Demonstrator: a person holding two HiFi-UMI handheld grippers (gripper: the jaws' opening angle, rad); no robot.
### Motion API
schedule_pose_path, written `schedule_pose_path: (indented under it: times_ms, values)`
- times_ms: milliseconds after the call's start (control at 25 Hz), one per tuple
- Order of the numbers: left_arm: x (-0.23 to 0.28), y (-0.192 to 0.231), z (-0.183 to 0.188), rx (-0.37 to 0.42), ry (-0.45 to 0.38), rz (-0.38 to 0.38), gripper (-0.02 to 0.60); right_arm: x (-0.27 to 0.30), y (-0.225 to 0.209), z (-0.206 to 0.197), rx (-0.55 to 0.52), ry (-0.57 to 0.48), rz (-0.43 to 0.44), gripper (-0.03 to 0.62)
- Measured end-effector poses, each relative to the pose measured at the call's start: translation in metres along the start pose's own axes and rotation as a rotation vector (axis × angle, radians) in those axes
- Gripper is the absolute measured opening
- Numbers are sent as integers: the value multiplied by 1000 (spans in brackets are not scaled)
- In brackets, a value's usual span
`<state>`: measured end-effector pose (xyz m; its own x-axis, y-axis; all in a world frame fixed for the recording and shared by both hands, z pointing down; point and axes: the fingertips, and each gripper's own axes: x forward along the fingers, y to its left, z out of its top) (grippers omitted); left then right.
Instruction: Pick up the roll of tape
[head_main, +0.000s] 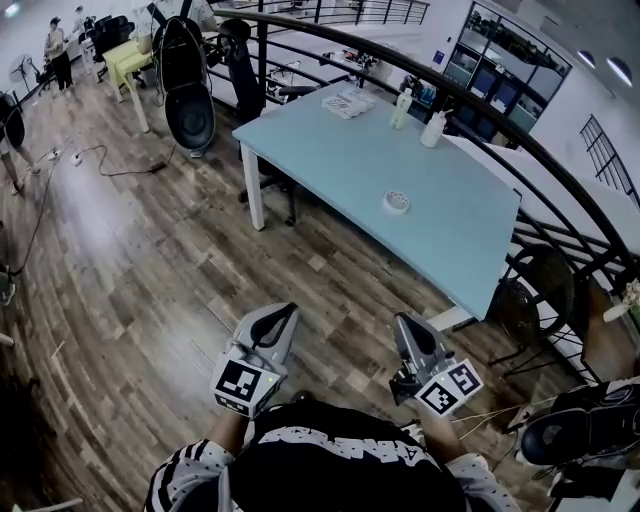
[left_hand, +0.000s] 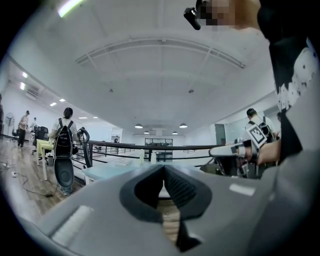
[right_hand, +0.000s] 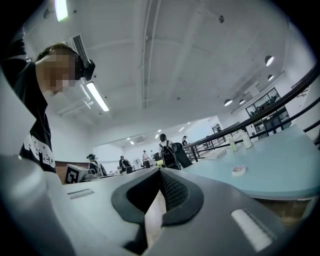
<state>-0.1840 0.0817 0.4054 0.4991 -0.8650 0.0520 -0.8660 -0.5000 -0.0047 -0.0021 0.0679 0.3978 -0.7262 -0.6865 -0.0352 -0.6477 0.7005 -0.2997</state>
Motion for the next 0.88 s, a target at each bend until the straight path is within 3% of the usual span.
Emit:
schedule_pose_path:
  times_ms: [520, 880]
  values:
    - [-5, 12, 1, -10, -3, -3, 0, 3, -4, -7, 27, 8, -42, 0]
    - [7, 54, -4, -39, 8, 56, 0, 64, -27, -8, 35, 38, 2, 0]
